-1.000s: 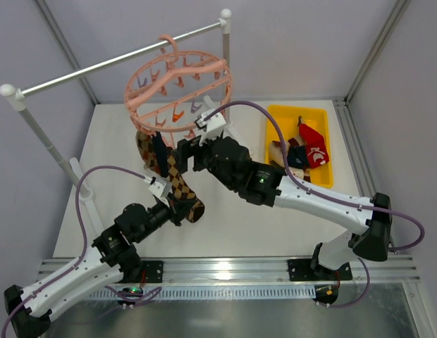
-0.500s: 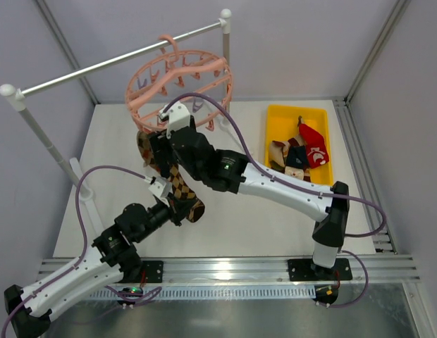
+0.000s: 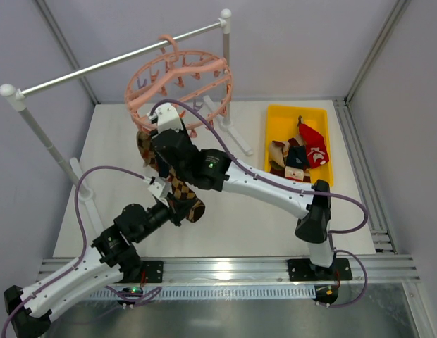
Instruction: Remove the socks clipped to the hanger
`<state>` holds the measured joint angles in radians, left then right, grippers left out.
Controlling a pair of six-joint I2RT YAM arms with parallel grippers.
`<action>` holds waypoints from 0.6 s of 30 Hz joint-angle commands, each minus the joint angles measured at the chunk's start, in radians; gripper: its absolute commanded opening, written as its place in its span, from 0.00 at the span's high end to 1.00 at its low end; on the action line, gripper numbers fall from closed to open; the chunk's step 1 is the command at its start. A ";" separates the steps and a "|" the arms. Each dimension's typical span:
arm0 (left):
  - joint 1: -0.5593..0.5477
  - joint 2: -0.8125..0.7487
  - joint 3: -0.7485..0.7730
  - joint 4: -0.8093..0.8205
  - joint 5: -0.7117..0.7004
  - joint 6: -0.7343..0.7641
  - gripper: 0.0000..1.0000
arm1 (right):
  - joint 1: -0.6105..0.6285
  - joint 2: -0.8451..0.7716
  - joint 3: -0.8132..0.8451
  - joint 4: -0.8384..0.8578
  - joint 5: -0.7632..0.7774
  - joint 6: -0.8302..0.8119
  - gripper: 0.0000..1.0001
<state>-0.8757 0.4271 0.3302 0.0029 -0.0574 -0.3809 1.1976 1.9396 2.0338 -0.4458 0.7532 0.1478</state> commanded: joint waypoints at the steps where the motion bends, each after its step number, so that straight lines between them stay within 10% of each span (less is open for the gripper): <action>1: -0.003 -0.002 0.000 0.031 0.036 0.013 1.00 | 0.005 0.012 0.052 -0.007 0.058 -0.034 0.61; 4: -0.005 0.004 0.000 0.031 0.036 0.013 1.00 | 0.003 0.012 0.046 0.004 0.060 -0.040 0.94; 11: -0.005 0.018 0.000 0.026 0.018 0.011 1.00 | 0.007 -0.045 -0.018 0.061 0.011 -0.036 0.96; 16: -0.005 0.030 0.001 0.009 -0.041 0.005 1.00 | 0.008 -0.138 -0.154 0.128 -0.037 0.001 0.36; 18: -0.003 0.051 0.004 0.000 -0.088 0.000 1.00 | 0.008 -0.204 -0.242 0.153 -0.060 0.012 0.31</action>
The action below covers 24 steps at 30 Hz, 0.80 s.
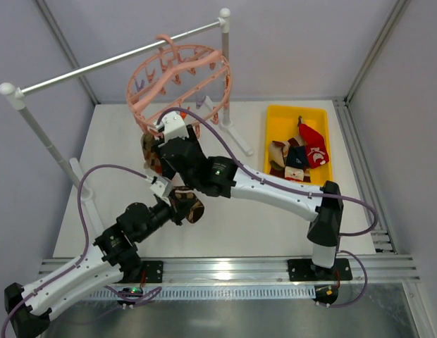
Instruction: Remove the socks clipped to the hanger
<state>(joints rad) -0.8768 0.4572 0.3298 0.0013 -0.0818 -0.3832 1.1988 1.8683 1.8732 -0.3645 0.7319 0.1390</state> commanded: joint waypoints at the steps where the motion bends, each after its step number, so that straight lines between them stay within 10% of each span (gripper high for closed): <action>1: -0.002 0.029 0.009 0.002 -0.079 0.001 1.00 | 0.007 -0.156 -0.110 0.094 -0.046 0.028 0.29; 10: -0.005 0.207 0.040 -0.005 -0.118 -0.003 1.00 | -0.011 -0.389 -0.472 0.165 0.050 0.092 0.16; 24: -0.221 0.930 0.434 0.230 -0.119 0.064 1.00 | -0.540 -0.934 -1.072 0.157 -0.077 0.307 0.07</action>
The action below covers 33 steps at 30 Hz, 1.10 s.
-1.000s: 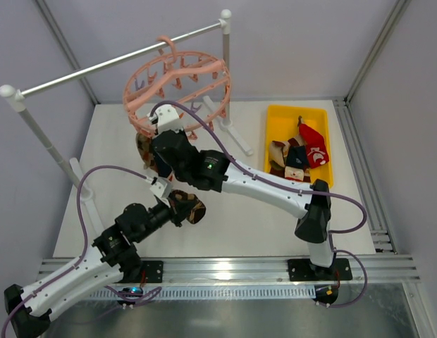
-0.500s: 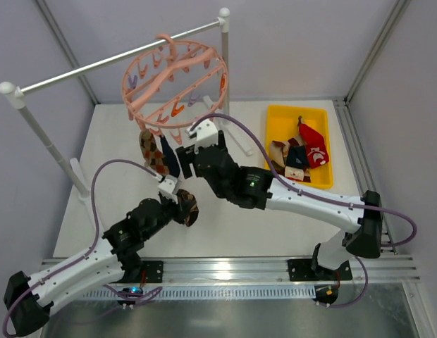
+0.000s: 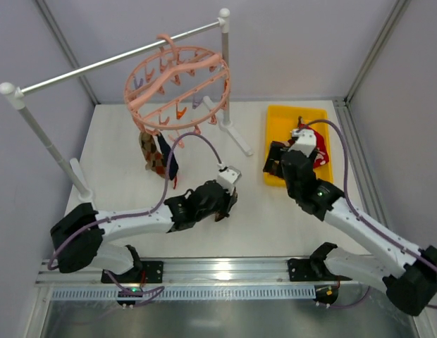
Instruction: Remove the socks clipped to the hanger
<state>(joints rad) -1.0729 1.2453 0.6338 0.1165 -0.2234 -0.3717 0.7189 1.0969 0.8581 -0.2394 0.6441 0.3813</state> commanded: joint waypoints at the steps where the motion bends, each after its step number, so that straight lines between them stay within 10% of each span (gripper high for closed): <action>1: -0.030 0.199 0.241 0.104 0.036 0.068 1.00 | -0.117 -0.210 -0.085 0.014 0.022 0.077 0.06; 10: -0.035 0.700 0.930 -0.015 0.067 0.162 1.00 | -0.259 -0.803 -0.211 -0.152 0.189 0.080 0.01; 22: 0.021 1.077 1.520 -0.005 -0.060 0.134 0.99 | -0.259 -0.879 -0.179 -0.235 0.215 0.053 0.00; 24: 0.033 1.128 1.547 -0.011 -0.015 0.114 0.71 | -0.260 -0.899 -0.182 -0.235 0.210 0.048 0.00; 25: 0.034 1.143 1.555 -0.015 0.010 0.111 0.02 | -0.260 -0.902 -0.182 -0.233 0.212 0.045 0.01; 33: 0.034 1.171 1.560 -0.035 0.061 0.089 0.00 | -0.260 -0.878 -0.177 -0.229 0.181 0.048 0.00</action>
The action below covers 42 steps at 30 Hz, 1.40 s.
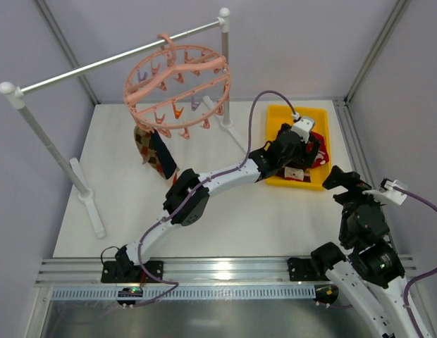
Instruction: Remove the socks clipped to the hanger
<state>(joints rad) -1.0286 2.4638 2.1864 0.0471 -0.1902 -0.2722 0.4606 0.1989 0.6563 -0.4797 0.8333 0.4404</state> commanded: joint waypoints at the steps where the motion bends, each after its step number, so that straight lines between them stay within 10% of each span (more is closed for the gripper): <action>1: -0.010 -0.063 0.006 0.024 0.012 -0.006 0.00 | 0.000 0.030 0.025 0.015 -0.014 -0.008 0.00; 8: -0.011 -0.163 -0.094 0.011 -0.014 0.004 0.00 | -0.002 0.063 0.016 0.042 -0.053 0.004 0.00; 24: -0.018 -0.735 -1.213 0.514 0.140 0.028 0.00 | 0.000 0.197 -0.037 0.174 -0.143 0.014 0.00; 42: 0.004 -1.324 -1.907 0.430 -0.426 -0.242 0.00 | -0.002 0.341 -0.066 0.303 -0.255 0.037 0.00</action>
<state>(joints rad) -1.0416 1.2488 0.3305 0.4782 -0.4358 -0.4412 0.4606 0.5270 0.5919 -0.2409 0.6006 0.4580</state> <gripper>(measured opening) 0.994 0.996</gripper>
